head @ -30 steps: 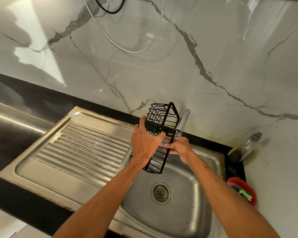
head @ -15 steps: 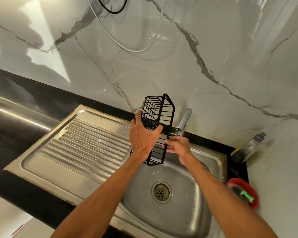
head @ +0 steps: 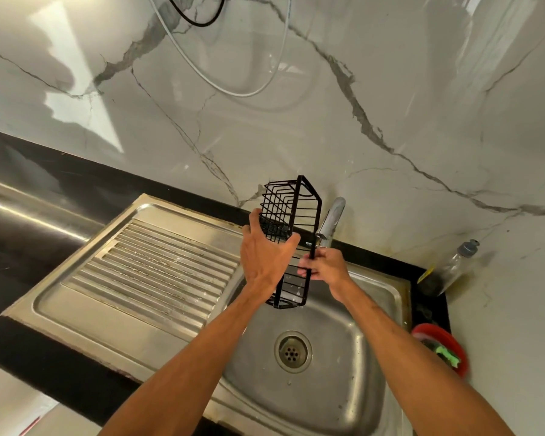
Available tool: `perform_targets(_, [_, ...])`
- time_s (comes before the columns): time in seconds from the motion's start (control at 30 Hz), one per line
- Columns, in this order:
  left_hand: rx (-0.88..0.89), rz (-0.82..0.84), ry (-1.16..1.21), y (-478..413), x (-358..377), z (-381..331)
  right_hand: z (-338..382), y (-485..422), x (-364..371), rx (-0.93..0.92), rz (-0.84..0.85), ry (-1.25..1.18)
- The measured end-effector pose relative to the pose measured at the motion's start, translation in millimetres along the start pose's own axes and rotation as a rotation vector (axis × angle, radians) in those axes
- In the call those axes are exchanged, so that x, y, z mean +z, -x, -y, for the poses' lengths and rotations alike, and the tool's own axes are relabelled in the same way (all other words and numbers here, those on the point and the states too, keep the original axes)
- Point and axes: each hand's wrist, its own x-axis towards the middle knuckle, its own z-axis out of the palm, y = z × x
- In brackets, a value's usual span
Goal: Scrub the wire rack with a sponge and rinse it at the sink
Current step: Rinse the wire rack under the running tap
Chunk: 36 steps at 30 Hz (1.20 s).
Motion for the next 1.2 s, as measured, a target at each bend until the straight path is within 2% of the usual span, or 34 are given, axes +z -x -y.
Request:
perform_targets(0.03, [0.004, 0.012, -0.015, 1, 1, 0, -2, 0, -1, 0.010, 0.015, 0.004])
perform_targets(0.17, [0.001, 0.011, 0.023, 4, 2, -3, 0, -1, -4, 0.001, -0.104, -0.139])
perform_targets(0.3, [0.011, 0.021, -0.018, 3, 1, -5, -5, 8, 0, 0.083, 0.096, 0.050])
perform_targets(0.43, [-0.002, -0.009, 0.045, 3, 0, -7, -8, 6, -3, 0.042, -0.050, -0.080])
perform_targets(0.57, [0.004, -0.022, 0.036, -2, -3, -12, -20, 16, 3, 0.106, 0.159, 0.078])
perform_targets(0.7, [0.008, -0.041, 0.052, -4, -6, -14, -20, 15, 2, 0.045, -0.004, -0.084])
perform_targets(0.8, [0.015, -0.025, 0.018, -5, -7, -12, -20, 17, 1, 0.071, 0.135, 0.009])
perform_targets(0.93, [-0.003, -0.017, 0.023, -2, -5, -10, -17, 11, -2, -0.002, -0.011, -0.058])
perform_targets(1.03, [-0.008, -0.004, 0.026, -1, -5, -9, -19, 14, -4, 0.071, 0.127, 0.045])
perform_targets(1.2, [-0.030, -0.050, 0.144, 5, -2, 1, -29, 24, -7, 0.195, 0.138, -0.051])
